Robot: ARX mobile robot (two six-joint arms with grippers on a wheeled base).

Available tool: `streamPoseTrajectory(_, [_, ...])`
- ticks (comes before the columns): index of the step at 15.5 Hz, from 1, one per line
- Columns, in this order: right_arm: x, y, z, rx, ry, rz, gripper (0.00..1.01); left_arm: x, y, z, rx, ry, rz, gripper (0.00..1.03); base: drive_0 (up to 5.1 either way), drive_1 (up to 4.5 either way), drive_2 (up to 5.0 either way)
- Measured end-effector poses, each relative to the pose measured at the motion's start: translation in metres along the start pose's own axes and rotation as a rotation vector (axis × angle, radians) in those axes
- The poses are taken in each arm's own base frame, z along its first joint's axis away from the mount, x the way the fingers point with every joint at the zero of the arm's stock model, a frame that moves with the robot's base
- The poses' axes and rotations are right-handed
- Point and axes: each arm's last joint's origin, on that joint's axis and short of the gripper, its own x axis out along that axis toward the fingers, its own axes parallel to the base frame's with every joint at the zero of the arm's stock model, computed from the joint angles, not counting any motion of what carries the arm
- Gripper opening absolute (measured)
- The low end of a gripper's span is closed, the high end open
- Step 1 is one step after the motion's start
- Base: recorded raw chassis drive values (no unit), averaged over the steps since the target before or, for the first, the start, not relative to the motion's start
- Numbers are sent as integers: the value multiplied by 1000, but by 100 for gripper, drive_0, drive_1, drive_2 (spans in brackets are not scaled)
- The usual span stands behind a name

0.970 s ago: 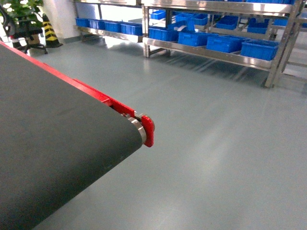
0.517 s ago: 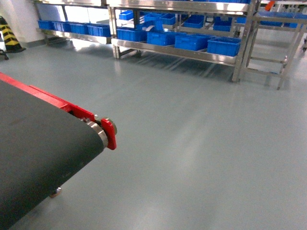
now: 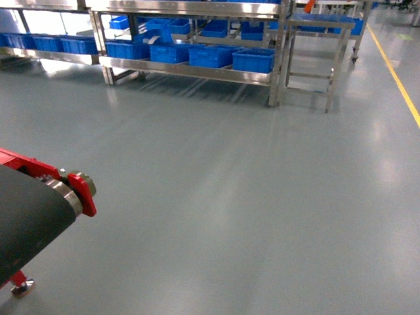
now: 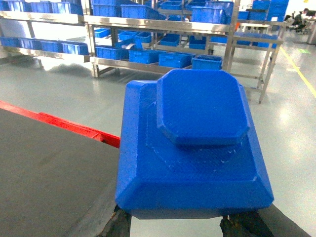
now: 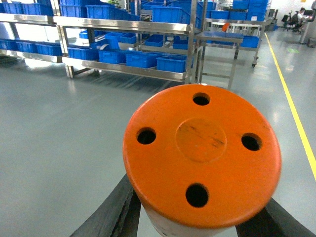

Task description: Sort blue parts and orange caps into right shelf containers

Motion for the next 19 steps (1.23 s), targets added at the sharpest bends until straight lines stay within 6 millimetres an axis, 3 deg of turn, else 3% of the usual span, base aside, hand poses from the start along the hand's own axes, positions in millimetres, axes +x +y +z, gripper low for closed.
streamPoseTrajectory(17, [0,0,0,0,0,0,44,0,0,0,0,0,0,41,-156,-156,-156])
streamPoseTrajectory(19, [0,0,0,0,-5,-1,44,0,0,1,0,-6,-2,41,-30,397,-458])
